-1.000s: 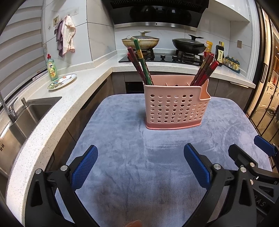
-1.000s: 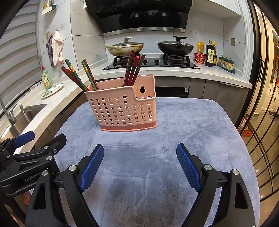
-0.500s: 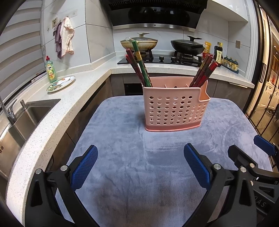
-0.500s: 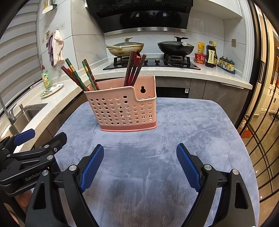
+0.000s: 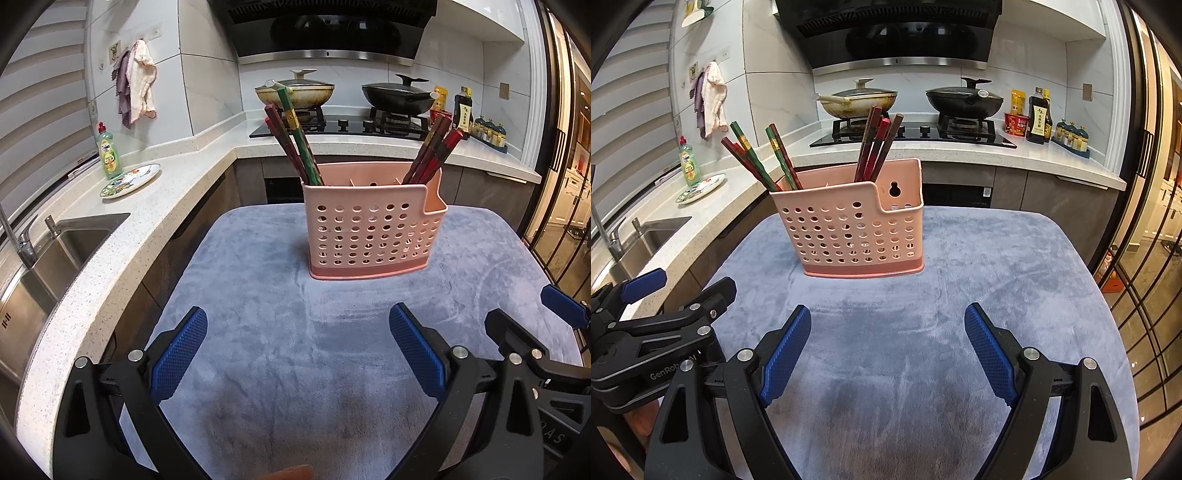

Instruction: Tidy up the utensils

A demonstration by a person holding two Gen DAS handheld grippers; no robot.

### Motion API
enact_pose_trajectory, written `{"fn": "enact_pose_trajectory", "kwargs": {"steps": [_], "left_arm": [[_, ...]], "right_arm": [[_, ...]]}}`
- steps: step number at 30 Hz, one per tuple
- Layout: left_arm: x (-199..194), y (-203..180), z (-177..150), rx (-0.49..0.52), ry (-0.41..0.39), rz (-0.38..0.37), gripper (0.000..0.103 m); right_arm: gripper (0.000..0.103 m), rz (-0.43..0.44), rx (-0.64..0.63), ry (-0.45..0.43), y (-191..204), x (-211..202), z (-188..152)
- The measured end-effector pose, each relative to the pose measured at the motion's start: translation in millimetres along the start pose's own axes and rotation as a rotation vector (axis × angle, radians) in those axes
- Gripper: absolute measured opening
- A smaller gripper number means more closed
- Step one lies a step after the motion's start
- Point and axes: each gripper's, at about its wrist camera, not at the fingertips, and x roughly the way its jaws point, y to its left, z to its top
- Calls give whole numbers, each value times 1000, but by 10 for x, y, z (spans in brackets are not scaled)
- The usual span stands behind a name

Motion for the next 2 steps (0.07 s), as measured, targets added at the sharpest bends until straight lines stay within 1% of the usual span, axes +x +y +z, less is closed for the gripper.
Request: {"fn": "enact_pose_trajectory", "kwargs": {"steps": [2], "left_arm": [[2,0,3,3,-5,0,95]], "right_arm": [[82,3,3,1,-2,4,-1]]}}
